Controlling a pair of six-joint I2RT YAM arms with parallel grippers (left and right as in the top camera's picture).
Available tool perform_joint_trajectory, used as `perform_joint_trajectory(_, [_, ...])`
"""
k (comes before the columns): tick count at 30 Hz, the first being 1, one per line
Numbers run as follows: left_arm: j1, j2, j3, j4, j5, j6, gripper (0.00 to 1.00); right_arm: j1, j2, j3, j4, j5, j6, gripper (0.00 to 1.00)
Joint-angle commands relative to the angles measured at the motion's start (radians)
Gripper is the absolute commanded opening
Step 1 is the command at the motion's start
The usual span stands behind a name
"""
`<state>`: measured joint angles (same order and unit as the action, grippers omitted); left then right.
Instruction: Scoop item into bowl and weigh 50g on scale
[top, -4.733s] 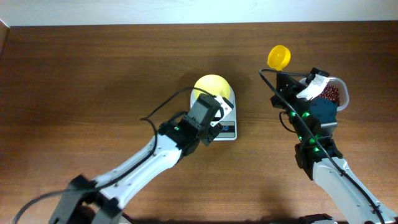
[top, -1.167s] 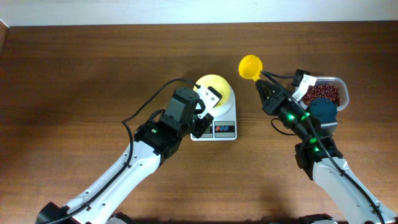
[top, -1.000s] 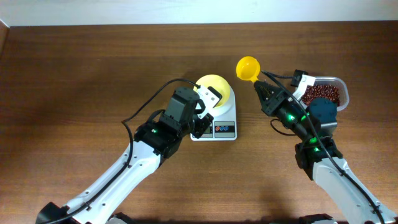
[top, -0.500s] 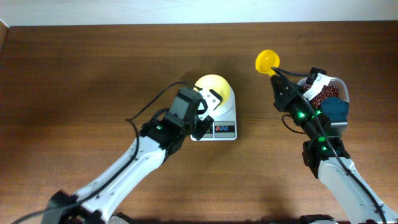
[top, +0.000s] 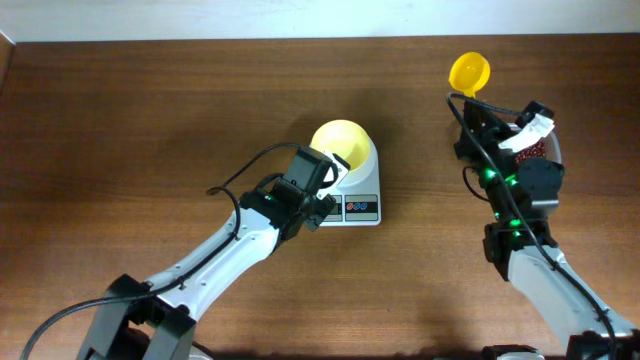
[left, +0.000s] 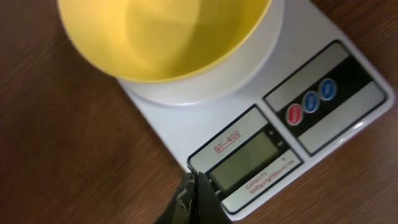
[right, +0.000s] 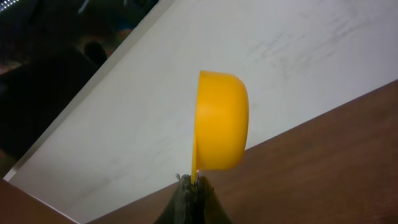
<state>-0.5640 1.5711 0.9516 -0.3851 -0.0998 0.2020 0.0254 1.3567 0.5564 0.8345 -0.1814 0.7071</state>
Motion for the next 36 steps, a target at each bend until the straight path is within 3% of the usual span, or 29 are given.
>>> perform_joint_trajectory(1, [-0.002,0.0,-0.003,0.011,0.193,0.008,0.0,-0.008,0.006,0.011,0.017,0.01,-0.004,0.04])
perform_joint_trajectory(11, [-0.104,0.151,-0.003,0.122,0.209,0.009,0.0,-0.008,0.006,0.011,0.019,-0.151,-0.004,0.04])
perform_joint_trajectory(24, [-0.103,0.242,-0.003,0.252,0.126,0.009,0.0,-0.008,0.006,0.011,0.018,-0.152,-0.004,0.04])
perform_joint_trajectory(36, [-0.103,0.245,-0.003,0.254,0.118,0.009,0.0,-0.008,0.006,0.011,0.018,-0.152,-0.004,0.04])
